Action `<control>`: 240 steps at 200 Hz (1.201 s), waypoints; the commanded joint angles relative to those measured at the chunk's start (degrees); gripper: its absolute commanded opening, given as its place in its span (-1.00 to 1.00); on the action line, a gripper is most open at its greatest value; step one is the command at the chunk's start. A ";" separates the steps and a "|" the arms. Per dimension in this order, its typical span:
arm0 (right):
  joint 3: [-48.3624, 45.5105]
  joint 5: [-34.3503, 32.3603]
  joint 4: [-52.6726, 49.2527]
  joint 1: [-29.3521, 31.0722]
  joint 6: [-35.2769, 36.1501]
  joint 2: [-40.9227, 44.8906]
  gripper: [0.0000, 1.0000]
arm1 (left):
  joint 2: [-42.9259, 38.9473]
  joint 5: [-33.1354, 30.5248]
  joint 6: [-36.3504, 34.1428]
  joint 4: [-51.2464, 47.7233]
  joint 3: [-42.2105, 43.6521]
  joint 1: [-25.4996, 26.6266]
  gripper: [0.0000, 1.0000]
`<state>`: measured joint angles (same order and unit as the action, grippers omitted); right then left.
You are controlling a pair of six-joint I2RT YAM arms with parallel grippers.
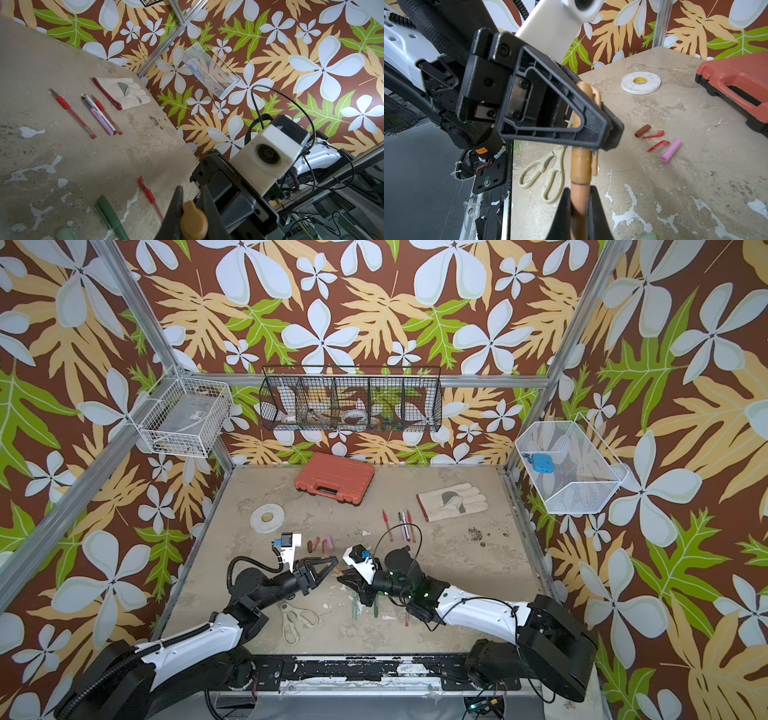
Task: Open the pen caps
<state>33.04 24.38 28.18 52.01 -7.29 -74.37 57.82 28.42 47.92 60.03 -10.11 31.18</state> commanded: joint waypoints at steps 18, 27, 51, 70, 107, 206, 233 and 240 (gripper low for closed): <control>-0.43 3.92 -12.82 0.20 1.50 -0.86 -1.00 | -0.82 -6.48 2.51 11.91 -0.19 -1.06 -1.00; -0.43 3.92 -12.76 0.22 1.58 -0.79 -1.00 | -0.79 -6.39 2.61 12.13 -0.17 -1.21 -1.00; -0.60 3.92 -12.71 0.20 1.58 -0.52 -1.00 | -0.83 -6.22 2.79 12.28 -0.17 -1.38 -1.00; -0.70 3.70 -12.73 0.13 1.49 -0.39 -1.00 | -0.94 -6.17 2.88 12.53 -0.09 -1.46 -1.00; -1.09 2.99 -12.55 0.15 1.34 0.00 -1.00 | -2.06 -6.72 3.13 12.70 0.66 -1.97 -1.00; -1.87 4.62 -12.56 0.13 1.31 -0.97 -1.00 | -2.96 -7.41 3.93 12.92 1.34 -2.79 -1.00; -2.21 4.61 -12.74 0.20 1.22 -0.40 -1.00 | -3.57 -8.24 4.00 13.03 1.74 -2.97 -1.00; -2.29 4.61 -12.89 0.20 1.08 -0.43 -1.00 | -3.91 -8.32 4.02 12.92 1.85 -3.05 -1.00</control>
<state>31.94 26.09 30.20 52.16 -7.27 -74.63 55.07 30.24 50.35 60.73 -8.03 29.32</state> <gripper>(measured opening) 0.082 0.152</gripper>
